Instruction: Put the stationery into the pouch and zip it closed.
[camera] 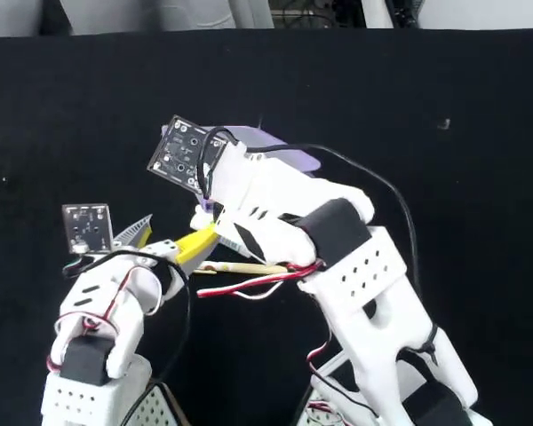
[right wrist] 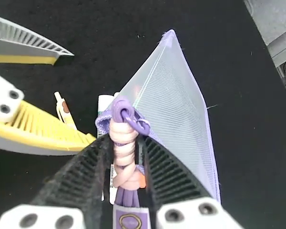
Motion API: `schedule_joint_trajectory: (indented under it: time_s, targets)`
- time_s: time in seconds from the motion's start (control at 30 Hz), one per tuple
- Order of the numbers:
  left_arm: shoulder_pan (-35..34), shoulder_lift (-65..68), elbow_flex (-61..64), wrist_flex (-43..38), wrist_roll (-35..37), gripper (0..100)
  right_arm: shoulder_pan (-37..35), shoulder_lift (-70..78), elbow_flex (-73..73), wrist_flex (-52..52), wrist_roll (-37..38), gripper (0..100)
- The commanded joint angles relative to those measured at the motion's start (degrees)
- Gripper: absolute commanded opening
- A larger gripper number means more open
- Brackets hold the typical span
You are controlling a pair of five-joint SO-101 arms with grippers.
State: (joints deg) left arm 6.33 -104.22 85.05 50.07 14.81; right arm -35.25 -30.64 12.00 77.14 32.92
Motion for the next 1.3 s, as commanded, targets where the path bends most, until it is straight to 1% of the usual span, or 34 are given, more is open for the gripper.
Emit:
schedule_joint_trajectory:
  time_s: [0.0,0.5,0.67,0.73,1.03,1.07,1.27]
  targets:
    - [-0.1,-0.3,-0.7,-3.8,0.4,43,1.1,-2.2,-0.3,-0.4,-0.1,1.1]
    - [-0.2,-0.3,-4.4,-4.0,0.4,43,1.2,-2.3,1.5,-0.8,0.1,1.1]
    - [-6.4,-0.4,-5.6,-4.5,0.4,43,1.2,-2.3,1.5,-0.7,0.1,1.1]
    - [-7.8,-0.4,-5.1,-6.2,0.4,43,1.2,-2.3,1.5,-0.7,0.1,1.1]
    - [-7.9,-0.4,-5.6,-7.5,0.4,43,1.2,-2.2,1.5,-0.7,0.1,1.1]
    - [-7.9,-0.4,-5.4,-7.5,0.3,43,1.2,-2.2,1.5,-0.7,0.1,1.1]
    - [-7.8,-0.4,-5.6,-7.4,-6.0,43,1.2,-2.2,1.5,-0.8,0.1,1.1]
